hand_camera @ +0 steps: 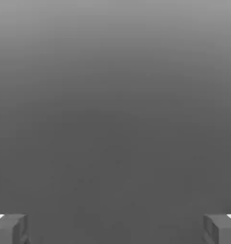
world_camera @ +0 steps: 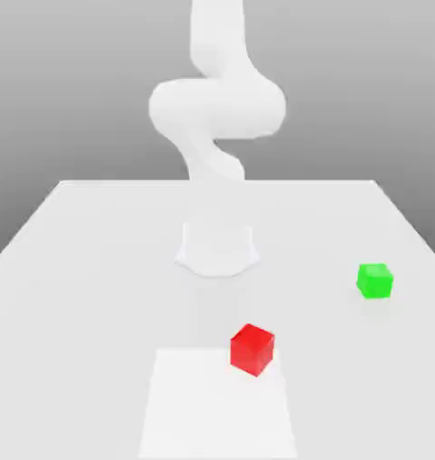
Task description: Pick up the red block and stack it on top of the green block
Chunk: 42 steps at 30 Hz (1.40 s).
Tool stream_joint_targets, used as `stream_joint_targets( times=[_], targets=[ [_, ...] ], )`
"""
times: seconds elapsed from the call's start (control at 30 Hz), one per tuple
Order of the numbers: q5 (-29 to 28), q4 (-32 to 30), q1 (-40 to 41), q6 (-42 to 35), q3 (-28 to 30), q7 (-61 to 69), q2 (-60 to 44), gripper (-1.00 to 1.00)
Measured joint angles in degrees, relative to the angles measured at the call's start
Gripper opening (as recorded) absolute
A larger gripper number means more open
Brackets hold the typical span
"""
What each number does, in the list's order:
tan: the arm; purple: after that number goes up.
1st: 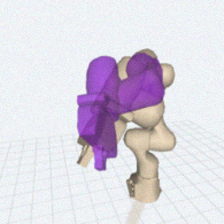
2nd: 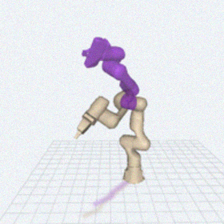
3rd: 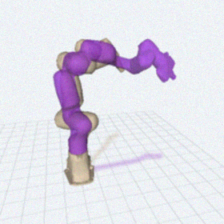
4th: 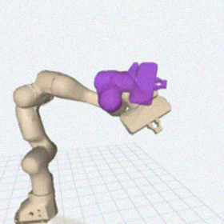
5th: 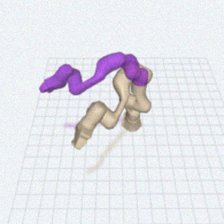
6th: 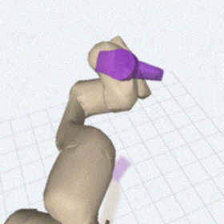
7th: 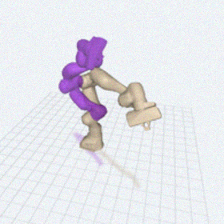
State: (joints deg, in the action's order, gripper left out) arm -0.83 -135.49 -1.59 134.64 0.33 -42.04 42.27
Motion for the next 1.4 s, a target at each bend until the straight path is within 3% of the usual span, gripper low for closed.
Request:
stream_joint_targets(
  times=[0.53, 0.77, 0.8, 1.03, 1.27, 1.4],
  targets=[
    [-2.1, -28.9, -12.0, 23.2, 5.8, 34.8, -30.2, 0.00],
    [4.0, -30.5, -11.7, 38.9, 2.6, 44.4, -49.7, 0.00],
    [4.4, -30.2, -10.8, 40.6, 1.7, 44.7, -51.8, -1.00],
    [4.3, -30.2, -10.4, 40.9, 1.3, 44.7, -52.3, -1.00],
    [0.5, -32.0, -10.2, 29.8, 2.2, 41.9, -39.3, -1.00],
    [1.8, -32.2, -14.1, 25.7, 0.6, 46.5, -34.4, -1.00]
  ],
)
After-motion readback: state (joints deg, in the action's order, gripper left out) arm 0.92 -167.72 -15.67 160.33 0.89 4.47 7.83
